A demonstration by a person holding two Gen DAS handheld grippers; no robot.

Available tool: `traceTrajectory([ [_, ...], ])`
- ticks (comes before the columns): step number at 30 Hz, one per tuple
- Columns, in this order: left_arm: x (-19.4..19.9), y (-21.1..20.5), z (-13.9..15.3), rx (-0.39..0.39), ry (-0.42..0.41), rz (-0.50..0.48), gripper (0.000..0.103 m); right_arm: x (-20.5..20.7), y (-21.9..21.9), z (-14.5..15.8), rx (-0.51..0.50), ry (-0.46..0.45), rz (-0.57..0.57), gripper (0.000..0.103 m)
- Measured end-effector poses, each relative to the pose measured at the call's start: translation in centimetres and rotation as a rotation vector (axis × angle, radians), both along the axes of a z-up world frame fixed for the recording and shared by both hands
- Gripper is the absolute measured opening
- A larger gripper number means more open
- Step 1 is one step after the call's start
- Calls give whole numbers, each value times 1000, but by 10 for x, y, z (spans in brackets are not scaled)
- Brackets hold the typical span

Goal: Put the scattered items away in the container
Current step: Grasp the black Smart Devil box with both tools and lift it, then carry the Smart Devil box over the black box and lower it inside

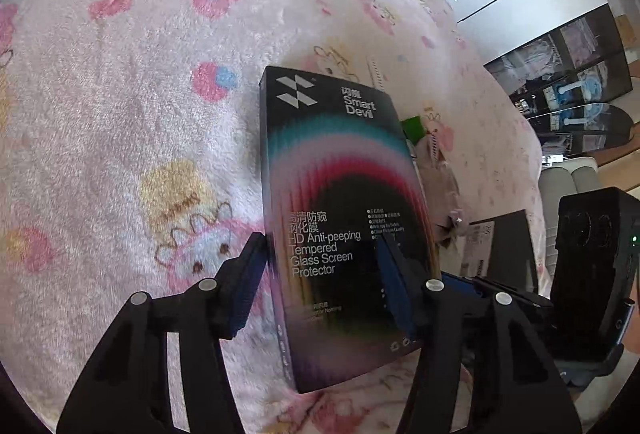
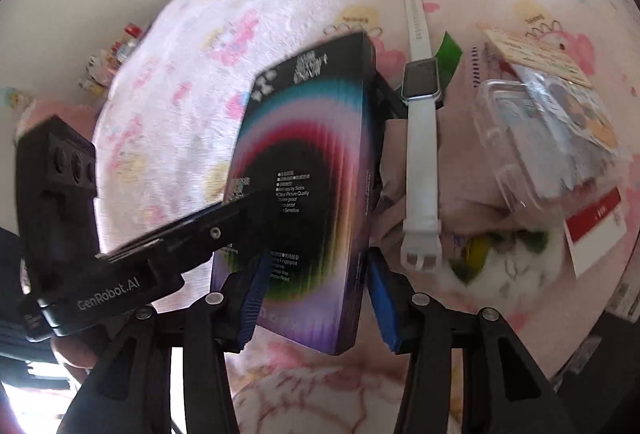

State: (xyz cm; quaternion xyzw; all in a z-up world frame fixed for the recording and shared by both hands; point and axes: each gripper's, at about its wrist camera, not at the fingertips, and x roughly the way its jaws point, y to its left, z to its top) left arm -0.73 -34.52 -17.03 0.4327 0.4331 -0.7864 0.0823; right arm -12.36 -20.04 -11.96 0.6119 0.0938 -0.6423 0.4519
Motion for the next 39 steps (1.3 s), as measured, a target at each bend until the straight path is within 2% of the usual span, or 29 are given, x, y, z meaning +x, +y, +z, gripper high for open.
traceTrajectory([
  [2, 8, 8, 13, 24, 38, -17, 55, 4, 17, 19, -48, 6, -19, 44],
  [3, 7, 15, 23, 5, 51, 43, 55, 6, 25, 28, -65, 15, -25, 44],
  [8, 5, 55, 70, -51, 126, -37, 52, 21, 68, 68, -115, 96, -77, 44],
  [13, -15, 105, 108, -60, 211, -145, 52, 43, 130, 110, -164, 169, -175, 44],
  [18, -52, 185, 139, -55, 260, -292, 52, 44, 211, 139, -150, 271, -280, 44],
  [20, -70, 218, 147, -66, 255, -342, 52, 38, 242, 145, -137, 281, -315, 44],
  [24, -108, 276, 145, -65, 218, -442, 52, 20, 294, 139, -74, 285, -359, 44],
  [27, -136, 306, 129, -71, 146, -486, 54, -1, 320, 121, -24, 258, -381, 44],
  [31, -158, 330, 105, -95, 53, -517, 54, -30, 339, 85, 10, 151, -389, 44],
  [35, -167, 341, 84, -105, -29, -534, 54, -47, 359, 50, -25, 33, -426, 44],
  [39, -175, 349, 62, -76, -97, -553, 54, -53, 367, 27, -14, -44, -451, 44],
])
